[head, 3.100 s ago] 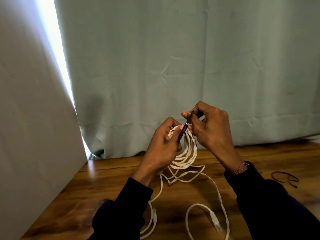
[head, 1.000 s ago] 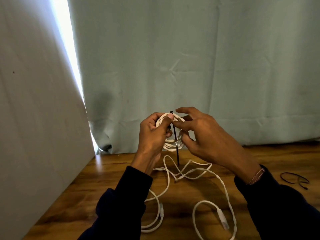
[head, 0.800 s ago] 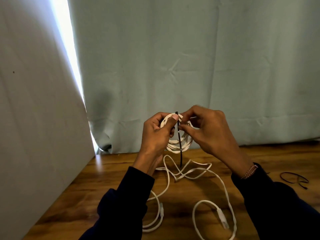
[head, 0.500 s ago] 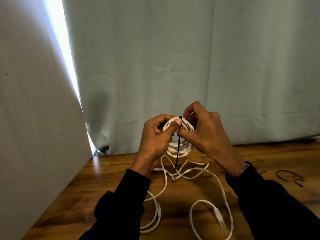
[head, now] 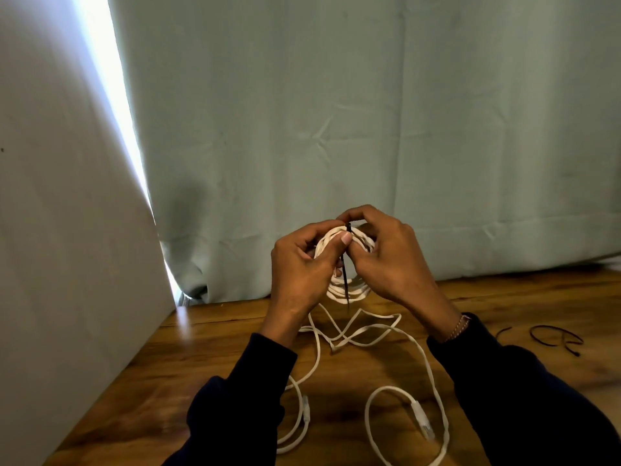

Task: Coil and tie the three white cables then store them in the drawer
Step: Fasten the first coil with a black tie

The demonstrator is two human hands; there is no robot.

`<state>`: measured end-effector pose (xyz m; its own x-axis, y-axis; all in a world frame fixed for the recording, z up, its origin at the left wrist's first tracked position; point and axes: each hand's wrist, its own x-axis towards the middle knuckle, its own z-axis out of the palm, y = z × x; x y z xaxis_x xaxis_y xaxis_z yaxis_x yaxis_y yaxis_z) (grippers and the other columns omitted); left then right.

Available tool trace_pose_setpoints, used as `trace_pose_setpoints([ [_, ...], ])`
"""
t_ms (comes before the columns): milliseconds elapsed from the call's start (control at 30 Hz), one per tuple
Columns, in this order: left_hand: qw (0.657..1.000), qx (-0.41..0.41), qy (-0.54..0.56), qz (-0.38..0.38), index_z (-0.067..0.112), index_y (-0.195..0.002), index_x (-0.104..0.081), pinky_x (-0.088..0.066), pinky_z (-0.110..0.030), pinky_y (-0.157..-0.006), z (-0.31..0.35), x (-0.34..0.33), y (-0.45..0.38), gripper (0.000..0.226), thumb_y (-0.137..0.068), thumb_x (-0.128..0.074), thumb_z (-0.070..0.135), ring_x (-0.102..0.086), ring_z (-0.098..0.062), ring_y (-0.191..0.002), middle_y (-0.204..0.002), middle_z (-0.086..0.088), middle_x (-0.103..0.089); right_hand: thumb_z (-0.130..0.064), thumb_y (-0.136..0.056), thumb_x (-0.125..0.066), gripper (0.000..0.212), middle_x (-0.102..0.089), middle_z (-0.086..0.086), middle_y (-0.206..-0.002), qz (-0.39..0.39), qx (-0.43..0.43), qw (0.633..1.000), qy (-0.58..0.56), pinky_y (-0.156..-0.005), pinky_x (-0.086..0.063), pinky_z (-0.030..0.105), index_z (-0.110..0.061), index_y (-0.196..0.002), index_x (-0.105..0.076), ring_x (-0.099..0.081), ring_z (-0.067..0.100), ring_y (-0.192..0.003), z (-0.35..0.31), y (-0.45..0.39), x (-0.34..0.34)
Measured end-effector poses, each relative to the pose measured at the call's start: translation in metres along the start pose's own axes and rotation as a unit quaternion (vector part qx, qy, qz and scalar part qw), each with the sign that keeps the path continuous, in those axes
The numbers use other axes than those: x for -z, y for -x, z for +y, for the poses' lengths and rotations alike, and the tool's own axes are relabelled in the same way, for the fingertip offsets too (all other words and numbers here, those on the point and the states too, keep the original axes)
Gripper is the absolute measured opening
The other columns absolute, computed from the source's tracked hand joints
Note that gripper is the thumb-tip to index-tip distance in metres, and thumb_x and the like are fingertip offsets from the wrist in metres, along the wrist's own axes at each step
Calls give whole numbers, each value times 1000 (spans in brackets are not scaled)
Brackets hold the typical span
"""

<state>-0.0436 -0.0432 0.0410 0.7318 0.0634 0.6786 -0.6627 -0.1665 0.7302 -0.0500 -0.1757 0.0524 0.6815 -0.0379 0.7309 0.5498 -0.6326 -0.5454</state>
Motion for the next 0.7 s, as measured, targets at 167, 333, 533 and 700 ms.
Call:
trace_pose_setpoints([
  [167, 999, 28, 17, 6, 16, -116, -64, -58, -25, -56, 3, 2, 0, 34, -85, -78, 23, -73, -15, -65, -89, -4, -76, -12, -86, -76, 41, -72, -11, -114, -37, -43, 991, -124, -80, -57, 15, -25, -124, -68, -68, -2, -97, -1, -4, 12],
  [333, 1000, 21, 7, 11, 13, -114, -68, -59, -24, -59, 5, 6, -2, 31, -86, -77, 24, -74, -12, -68, -90, -1, -76, -16, -89, -72, 34, -74, -8, -113, -38, -35, 977, -206, -87, -58, 22, -22, -122, -69, -70, 1, -100, -5, -2, 14],
  [533, 1000, 17, -9, -13, 15, -112, -72, -59, -24, -58, 4, 3, 0, 26, -88, -75, 23, -72, -13, -67, -87, 0, -75, -21, -82, -80, 37, -77, -9, -85, 85, -65, 964, -244, -73, -60, 20, -22, -116, -65, -74, 3, -81, -8, 0, 10],
  [700, 1000, 6, -7, -23, 15, -117, -72, -56, -21, -58, 5, 2, -1, 26, -91, -71, 21, -71, -13, -65, -91, -3, -74, -24, -84, -79, 37, -75, -11, -86, 128, -26, 977, -168, -71, -59, 17, -22, -116, -61, -72, -1, -79, -9, -1, 12],
])
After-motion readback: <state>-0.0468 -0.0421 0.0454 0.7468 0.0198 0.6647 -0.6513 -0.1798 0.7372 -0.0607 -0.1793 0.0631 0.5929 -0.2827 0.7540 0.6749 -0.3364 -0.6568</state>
